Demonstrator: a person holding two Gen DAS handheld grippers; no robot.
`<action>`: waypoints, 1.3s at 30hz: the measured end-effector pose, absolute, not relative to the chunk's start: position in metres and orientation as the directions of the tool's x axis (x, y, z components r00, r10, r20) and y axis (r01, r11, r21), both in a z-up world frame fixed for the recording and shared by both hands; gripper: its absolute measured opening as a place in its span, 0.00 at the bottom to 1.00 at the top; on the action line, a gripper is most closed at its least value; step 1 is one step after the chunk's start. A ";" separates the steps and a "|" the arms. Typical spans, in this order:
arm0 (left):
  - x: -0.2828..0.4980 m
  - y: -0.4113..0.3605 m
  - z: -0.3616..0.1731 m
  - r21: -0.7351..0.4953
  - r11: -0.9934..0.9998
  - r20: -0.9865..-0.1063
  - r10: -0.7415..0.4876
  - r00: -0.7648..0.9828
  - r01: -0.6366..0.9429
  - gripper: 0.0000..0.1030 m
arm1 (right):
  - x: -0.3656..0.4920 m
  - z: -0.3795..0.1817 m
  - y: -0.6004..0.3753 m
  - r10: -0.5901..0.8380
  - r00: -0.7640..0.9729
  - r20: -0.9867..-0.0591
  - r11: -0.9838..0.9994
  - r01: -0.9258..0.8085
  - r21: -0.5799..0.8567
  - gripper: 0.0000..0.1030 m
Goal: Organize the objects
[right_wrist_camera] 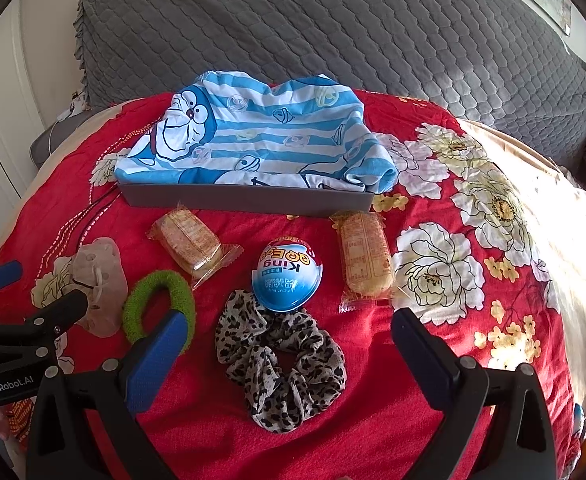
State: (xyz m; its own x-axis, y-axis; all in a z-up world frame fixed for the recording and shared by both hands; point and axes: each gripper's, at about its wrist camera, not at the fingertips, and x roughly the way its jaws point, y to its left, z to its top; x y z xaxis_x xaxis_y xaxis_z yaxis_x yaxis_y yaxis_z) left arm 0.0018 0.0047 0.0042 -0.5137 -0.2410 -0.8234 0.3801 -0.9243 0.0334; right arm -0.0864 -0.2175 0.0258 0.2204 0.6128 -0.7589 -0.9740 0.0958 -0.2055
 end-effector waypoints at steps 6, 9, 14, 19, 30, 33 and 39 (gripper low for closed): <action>0.002 0.004 0.005 0.034 -0.919 -0.824 -0.248 -0.510 0.392 1.00 | -0.085 0.025 -0.218 0.634 0.166 -0.755 0.001 -0.977 -0.213 1.00; 0.003 0.004 0.005 0.031 -0.914 -0.824 -0.253 -0.507 0.405 1.00 | -0.085 0.025 -0.218 0.638 0.162 -0.753 -0.005 -0.977 -0.214 1.00; 0.002 0.004 0.005 0.031 -0.911 -0.823 -0.257 -0.506 0.412 1.00 | -0.085 0.024 -0.218 0.639 0.154 -0.754 -0.016 -0.977 -0.213 1.00; 0.002 0.004 0.004 0.032 -0.900 -0.824 -0.271 -0.498 0.436 1.00 | -0.087 0.026 -0.217 0.644 0.145 -0.751 -0.029 -0.976 -0.214 1.00; -0.002 0.002 0.001 0.030 -0.887 -0.830 -0.279 -0.483 0.461 1.00 | -0.088 0.026 -0.214 0.650 0.121 -0.750 -0.058 -0.976 -0.208 1.00; -0.002 0.001 0.001 0.028 -0.882 -0.829 -0.283 -0.482 0.470 1.00 | -0.088 0.026 -0.213 0.651 0.118 -0.750 -0.062 -0.976 -0.208 1.00; -0.005 -0.002 0.001 0.022 -0.871 -0.830 -0.290 -0.476 0.491 1.00 | -0.089 0.025 -0.212 0.656 0.110 -0.747 -0.075 -0.975 -0.209 1.00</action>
